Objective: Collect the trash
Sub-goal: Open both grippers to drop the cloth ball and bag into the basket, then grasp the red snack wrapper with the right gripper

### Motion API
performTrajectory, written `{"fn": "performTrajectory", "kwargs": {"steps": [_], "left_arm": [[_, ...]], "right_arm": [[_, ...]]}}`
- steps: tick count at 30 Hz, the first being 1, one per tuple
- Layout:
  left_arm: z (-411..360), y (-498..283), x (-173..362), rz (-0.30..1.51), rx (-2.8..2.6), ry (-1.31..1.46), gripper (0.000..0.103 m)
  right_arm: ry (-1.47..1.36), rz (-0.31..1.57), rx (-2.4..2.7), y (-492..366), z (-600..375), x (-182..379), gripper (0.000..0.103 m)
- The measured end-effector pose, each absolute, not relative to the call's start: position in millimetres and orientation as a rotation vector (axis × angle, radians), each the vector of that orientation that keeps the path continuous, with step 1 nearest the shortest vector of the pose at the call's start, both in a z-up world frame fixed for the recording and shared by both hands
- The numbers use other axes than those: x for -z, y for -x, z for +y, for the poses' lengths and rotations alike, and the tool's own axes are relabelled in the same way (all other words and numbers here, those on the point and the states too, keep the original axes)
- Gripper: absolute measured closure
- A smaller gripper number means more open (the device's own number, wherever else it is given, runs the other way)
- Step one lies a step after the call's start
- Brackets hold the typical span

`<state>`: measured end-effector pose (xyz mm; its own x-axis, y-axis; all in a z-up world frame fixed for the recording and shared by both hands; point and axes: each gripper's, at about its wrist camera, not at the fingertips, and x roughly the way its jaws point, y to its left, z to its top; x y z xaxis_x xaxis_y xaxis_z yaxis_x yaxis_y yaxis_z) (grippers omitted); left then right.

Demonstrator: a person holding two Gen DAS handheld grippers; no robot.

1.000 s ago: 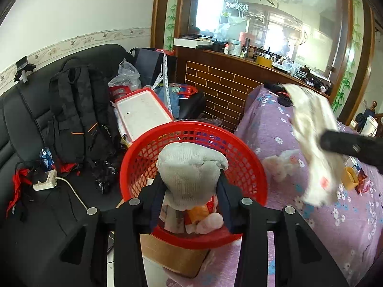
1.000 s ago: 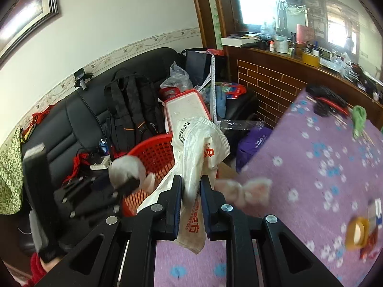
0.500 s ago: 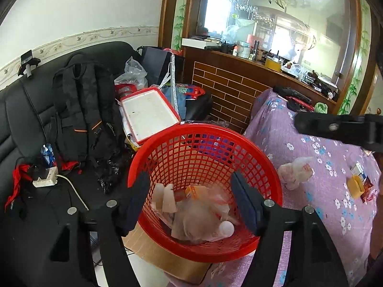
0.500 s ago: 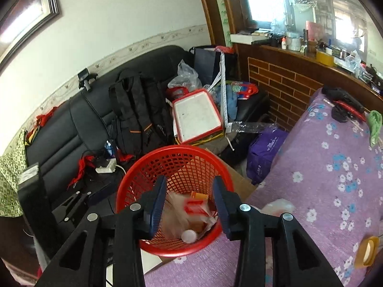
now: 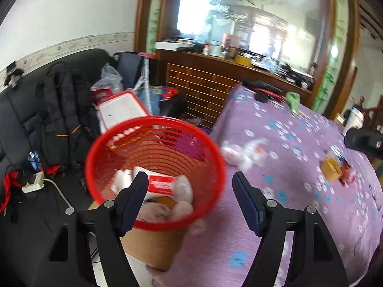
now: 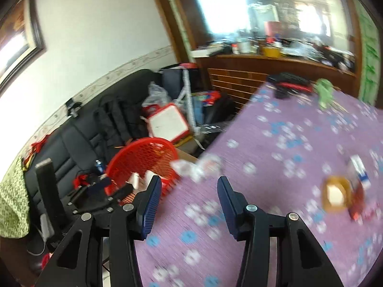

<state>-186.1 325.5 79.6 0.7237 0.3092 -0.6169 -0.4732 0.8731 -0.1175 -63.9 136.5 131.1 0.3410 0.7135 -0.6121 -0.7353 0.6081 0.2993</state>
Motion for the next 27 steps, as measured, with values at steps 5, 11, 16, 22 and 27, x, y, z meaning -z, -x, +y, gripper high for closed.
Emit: {"fn": "performTrajectory", "kwargs": {"steps": [5,11,16,22,27], "left_arm": [[280.3,170.9,-75.0,0.661,-0.358,0.224,0.031],[228.1,150.7,-70.1,0.701,-0.265,0.157,0.031],[185.1,130.4,-70.5,0.744,-0.186,0.11,0.031],[145.4,104.1,-84.0,0.753,-0.13,0.062,0.031],[131.2,85.9,-87.1,0.765,-0.113,0.06,0.031]], "right_arm": [[0.016,0.827,-0.855,62.8,83.9,-103.5,0.051],[-0.068,0.884,-0.741,54.1,12.1,-73.9,0.051],[-0.145,0.871,-0.61,35.7,-45.8,-70.6,0.051],[-0.106,0.823,-0.479,-6.0,-60.8,-84.2,0.05],[-0.034,0.856,-0.436,-50.5,-37.2,-75.4,0.05]]}}
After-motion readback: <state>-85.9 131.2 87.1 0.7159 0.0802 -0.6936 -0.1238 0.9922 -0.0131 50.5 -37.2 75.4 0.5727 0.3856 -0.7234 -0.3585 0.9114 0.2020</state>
